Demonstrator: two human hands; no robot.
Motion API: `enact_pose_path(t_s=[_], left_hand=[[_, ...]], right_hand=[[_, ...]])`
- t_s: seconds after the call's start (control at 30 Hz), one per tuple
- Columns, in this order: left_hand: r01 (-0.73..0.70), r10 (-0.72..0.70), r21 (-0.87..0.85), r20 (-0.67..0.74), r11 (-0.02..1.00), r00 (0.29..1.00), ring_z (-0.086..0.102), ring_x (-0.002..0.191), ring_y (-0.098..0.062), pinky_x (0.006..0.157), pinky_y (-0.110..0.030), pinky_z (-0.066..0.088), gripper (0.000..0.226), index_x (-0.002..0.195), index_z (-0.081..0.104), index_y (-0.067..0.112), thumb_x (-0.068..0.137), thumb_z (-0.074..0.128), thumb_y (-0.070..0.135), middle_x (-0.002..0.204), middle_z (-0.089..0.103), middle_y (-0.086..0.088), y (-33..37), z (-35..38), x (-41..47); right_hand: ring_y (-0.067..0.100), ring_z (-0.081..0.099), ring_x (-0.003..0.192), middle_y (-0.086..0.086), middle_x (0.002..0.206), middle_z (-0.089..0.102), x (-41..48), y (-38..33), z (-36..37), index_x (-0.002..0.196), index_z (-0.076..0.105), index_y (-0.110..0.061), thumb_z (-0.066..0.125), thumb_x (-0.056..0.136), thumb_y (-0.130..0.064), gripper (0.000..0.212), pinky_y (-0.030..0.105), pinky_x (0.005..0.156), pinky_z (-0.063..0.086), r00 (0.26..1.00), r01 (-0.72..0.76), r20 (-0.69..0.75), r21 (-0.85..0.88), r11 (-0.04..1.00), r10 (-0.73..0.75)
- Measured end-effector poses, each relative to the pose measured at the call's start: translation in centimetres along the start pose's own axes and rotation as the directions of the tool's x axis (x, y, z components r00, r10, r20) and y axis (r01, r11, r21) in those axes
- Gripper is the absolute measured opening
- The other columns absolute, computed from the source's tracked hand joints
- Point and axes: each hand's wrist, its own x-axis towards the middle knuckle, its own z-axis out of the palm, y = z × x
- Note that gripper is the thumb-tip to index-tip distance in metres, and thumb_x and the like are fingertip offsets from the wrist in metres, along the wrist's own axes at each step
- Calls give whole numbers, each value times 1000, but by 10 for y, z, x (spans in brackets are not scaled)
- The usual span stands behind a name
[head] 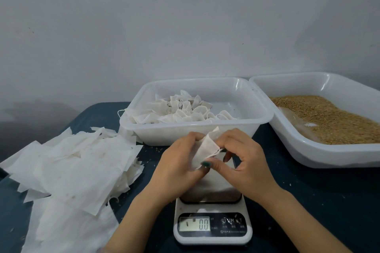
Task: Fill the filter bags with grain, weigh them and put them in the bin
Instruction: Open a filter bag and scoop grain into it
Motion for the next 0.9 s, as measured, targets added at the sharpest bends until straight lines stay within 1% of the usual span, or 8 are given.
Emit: enact_pose_path(t_s=[0.2, 0.3, 0.43, 0.53, 0.67, 0.73, 0.8, 0.9], left_hand=[[16, -15, -34, 34, 999, 999, 51, 70, -9, 59, -26, 40, 36, 89, 51, 22, 80, 50, 57, 76, 56, 8, -1, 2, 1], [33, -33, -25, 26, 999, 999, 57, 78, -8, 67, -31, 47, 39, 97, 53, 24, 76, 50, 57, 83, 60, 9, 1, 2, 1], [40, -40, -64, 5, 997, 999, 60, 81, 1, 66, -17, 44, 48, 115, 45, 38, 72, 60, 53, 90, 63, 22, 4, 0, 0], [29, -30, -38, -22, 999, 999, 58, 72, 0, 61, -22, 44, 40, 106, 51, 33, 74, 57, 56, 82, 62, 23, 2, -1, 0], [66, -65, 25, -42, 998, 997, 59, 77, -7, 62, -32, 48, 30, 98, 44, 39, 77, 62, 48, 82, 63, 19, -1, -4, -2], [94, -91, 39, -68, 995, 994, 58, 77, -4, 60, -29, 46, 28, 96, 42, 40, 78, 63, 44, 86, 62, 28, -3, -4, -2], [123, -119, 53, -78, 991, 990, 58, 76, -3, 60, -27, 46, 27, 95, 41, 40, 79, 63, 45, 86, 60, 33, -5, -4, -1], [143, -135, 97, -83, 985, 987, 57, 74, -4, 60, -28, 46, 28, 95, 42, 38, 82, 67, 43, 79, 61, 24, -8, -3, -1]], right_hand=[[16, 56, 87, -11, 93, 61, 2, -2, -1, 85, 75, -14, 67, 88, -34, 22, 25, 66, 49, 999, 1, 33, 63, 998, -3], [14, 56, 92, -14, 97, 61, 1, -2, -1, 85, 76, -16, 66, 89, -35, 22, 26, 73, 48, 999, 19, 44, -10, 1000, -19], [12, 57, 95, -12, 96, 63, -1, 0, 0, 84, 76, -17, 66, 89, -34, 21, 26, 79, 47, 998, 47, 47, -74, 996, -43], [13, 56, 96, -11, 97, 63, 0, 1, -1, 87, 77, -17, 68, 88, -36, 21, 23, 81, 46, 996, 78, 58, -111, 991, -72], [17, 59, 94, -6, 95, 66, 8, 0, -12, 96, 76, -20, 68, 87, -44, 27, 26, 84, 45, 994, 100, -39, -120, 988, -106], [16, 59, 95, -6, 94, 67, 19, 4, -26, 94, 71, -25, 57, 95, -40, 21, 28, 84, 43, 987, 29, -150, -149, 988, -51], [13, 58, 98, -11, 98, 66, 33, 18, -47, 99, 69, -28, 52, 96, -28, 18, 29, 86, 41, 962, -158, -261, -276, 948, 84], [25, 57, 110, 0, 117, 66, 48, 55, -90, 121, 64, -22, 50, 95, -16, 30, 40, 91, 47, 865, -499, -239, -518, 695, 442]])
